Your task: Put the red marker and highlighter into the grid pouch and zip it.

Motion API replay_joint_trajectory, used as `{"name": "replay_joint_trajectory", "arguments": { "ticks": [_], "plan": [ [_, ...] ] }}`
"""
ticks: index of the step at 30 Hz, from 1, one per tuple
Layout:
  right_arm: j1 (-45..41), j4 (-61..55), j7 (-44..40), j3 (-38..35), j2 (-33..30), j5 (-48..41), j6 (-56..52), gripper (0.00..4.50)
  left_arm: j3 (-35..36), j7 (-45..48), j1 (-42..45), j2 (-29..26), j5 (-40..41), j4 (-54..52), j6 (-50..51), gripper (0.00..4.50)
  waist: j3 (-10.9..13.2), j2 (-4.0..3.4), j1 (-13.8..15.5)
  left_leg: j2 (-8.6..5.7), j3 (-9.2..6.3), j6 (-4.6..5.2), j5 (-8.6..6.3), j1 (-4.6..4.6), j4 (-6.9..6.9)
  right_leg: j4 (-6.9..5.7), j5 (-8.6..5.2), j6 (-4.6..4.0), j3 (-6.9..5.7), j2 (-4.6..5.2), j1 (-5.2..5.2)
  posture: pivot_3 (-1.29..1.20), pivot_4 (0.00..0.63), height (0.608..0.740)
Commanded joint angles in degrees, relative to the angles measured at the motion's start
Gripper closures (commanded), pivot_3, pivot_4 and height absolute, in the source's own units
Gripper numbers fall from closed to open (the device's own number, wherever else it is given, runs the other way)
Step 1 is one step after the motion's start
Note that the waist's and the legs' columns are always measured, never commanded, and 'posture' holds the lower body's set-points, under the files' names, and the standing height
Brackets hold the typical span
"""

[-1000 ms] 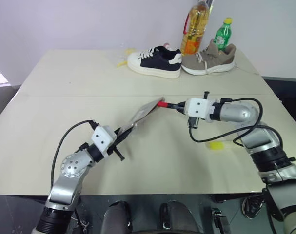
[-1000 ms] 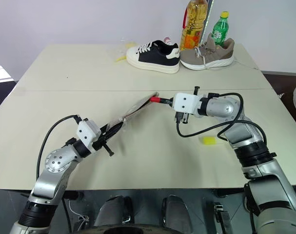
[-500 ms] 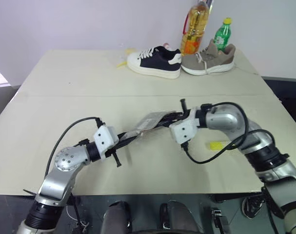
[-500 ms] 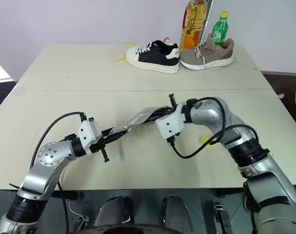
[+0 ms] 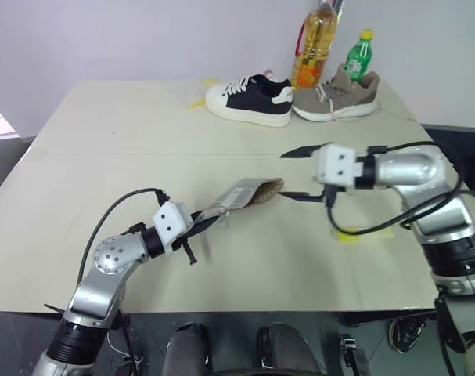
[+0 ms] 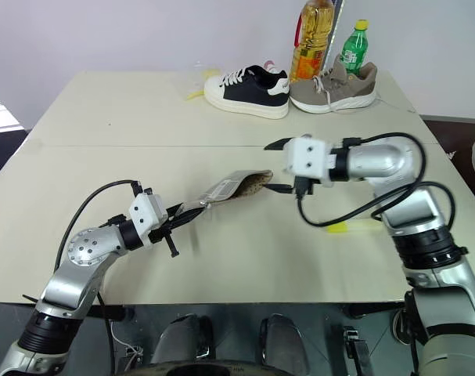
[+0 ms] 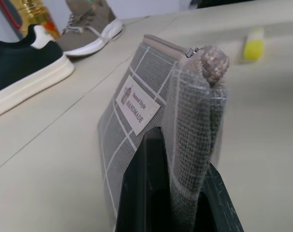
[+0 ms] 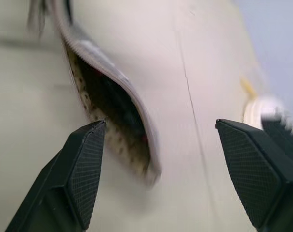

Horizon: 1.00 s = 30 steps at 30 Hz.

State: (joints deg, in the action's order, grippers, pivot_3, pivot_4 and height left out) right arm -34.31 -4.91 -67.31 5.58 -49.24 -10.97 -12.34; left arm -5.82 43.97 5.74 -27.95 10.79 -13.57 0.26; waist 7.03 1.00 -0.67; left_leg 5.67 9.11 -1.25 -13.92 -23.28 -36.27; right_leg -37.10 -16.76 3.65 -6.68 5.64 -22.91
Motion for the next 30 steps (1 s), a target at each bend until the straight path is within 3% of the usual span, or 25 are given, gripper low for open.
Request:
{"name": "replay_joint_trajectory", "arguments": {
  "ticks": [1, 6, 14, 17, 22, 30],
  "plan": [
    [5.87, 2.46, -5.17, -1.38, -7.38, 0.99, -1.41, 0.75, 0.47, -1.09, 0.61, 0.17, -1.19, 0.28, -2.42, 4.50, -0.03, 0.05, 0.32, -0.01, -0.04, 0.01, -0.01, 0.00, 0.01, 0.04, -0.01, -0.01, -0.03, 0.00, 0.04, 0.00, 0.150, 0.705],
    [9.93, 11.90, -7.63, 1.51, -12.73, 6.40, 2.42, 0.75, 0.04, -1.09, 0.60, 0.31, -1.16, 0.30, -2.73, 4.50, 0.03, -0.04, -0.44, -0.03, 0.04, 0.05, -0.03, 0.02, 0.01, 0.08, 0.00, 0.00, -0.02, 0.04, 0.03, 0.00, 0.150, 0.705],
    [6.14, 25.23, -10.28, 7.47, -11.31, 13.54, 8.05, 0.75, -0.75, -0.83, 0.58, 0.88, -1.62, -0.25, -2.50, 4.50, 0.05, -0.08, -0.16, 0.01, 0.06, 0.04, -0.02, 0.23, 0.01, 0.01, -0.01, 0.00, 0.01, -0.04, 0.18, 0.00, 0.150, 0.705],
    [5.32, 28.57, -10.85, 8.96, -10.94, 15.69, 9.56, 1.51, -0.74, -1.03, 0.25, 0.96, -1.70, -0.80, -2.31, 4.50, 0.04, -0.06, -0.10, 0.01, 0.06, 0.03, -0.02, 0.23, -0.01, 0.02, -0.01, 0.00, 0.00, -0.04, 0.21, 0.00, 0.150, 0.705],
    [3.98, 27.25, -9.89, 8.14, -9.59, 15.62, 11.82, 3.64, 0.07, -1.69, -0.60, 0.93, -1.44, -1.46, -2.16, 4.50, 0.04, -0.02, -0.12, 0.01, 0.05, 0.03, -0.03, 0.40, -0.03, 0.04, -0.01, 0.00, 0.00, 0.01, 0.39, 0.00, 0.150, 0.705],
    [-1.88, 10.61, 2.45, 4.25, 1.18, 13.92, 11.29, 3.64, 1.92, -3.24, 0.44, 1.77, 0.56, -1.47, -1.38, 4.50, 0.18, -0.21, -0.60, 0.05, 0.06, -0.02, 0.00, 0.42, 0.08, -0.10, -0.01, 0.00, 0.08, -0.06, 0.25, 0.00, 0.150, 0.705]
  ]
}}
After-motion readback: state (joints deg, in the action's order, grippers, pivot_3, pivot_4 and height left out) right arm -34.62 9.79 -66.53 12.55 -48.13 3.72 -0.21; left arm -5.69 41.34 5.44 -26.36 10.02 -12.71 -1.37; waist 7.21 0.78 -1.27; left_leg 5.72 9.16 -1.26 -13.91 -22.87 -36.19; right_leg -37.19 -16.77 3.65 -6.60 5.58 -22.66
